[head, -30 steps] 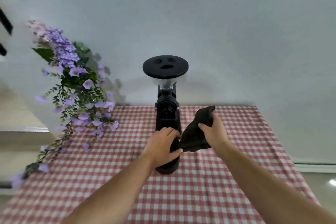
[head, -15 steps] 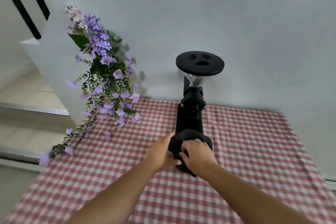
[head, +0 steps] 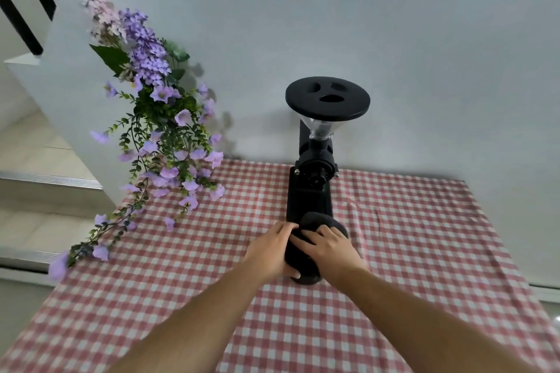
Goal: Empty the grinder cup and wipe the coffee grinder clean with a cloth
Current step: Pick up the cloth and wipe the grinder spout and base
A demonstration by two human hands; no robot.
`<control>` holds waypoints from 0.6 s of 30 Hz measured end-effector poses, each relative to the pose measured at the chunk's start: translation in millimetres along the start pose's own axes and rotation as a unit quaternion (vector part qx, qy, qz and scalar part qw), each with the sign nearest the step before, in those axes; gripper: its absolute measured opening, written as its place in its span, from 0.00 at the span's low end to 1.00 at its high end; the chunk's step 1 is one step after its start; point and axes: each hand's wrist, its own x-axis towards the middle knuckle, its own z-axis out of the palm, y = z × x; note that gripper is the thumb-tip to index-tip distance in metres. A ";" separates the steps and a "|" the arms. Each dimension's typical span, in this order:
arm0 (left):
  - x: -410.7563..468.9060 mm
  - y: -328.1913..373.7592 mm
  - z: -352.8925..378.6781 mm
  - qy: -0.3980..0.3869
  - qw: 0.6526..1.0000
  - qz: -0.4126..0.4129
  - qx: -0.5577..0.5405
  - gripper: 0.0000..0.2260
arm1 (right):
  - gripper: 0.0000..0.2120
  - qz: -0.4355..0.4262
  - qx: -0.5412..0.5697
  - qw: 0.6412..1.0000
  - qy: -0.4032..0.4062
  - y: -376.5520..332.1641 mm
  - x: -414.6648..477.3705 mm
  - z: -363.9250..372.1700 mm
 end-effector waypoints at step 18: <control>7.4 -7.5 6.0 -0.009 0.981 -0.047 -0.189 0.44 | 0.33 0.035 0.022 0.999 -0.016 3.0 4.7 10.9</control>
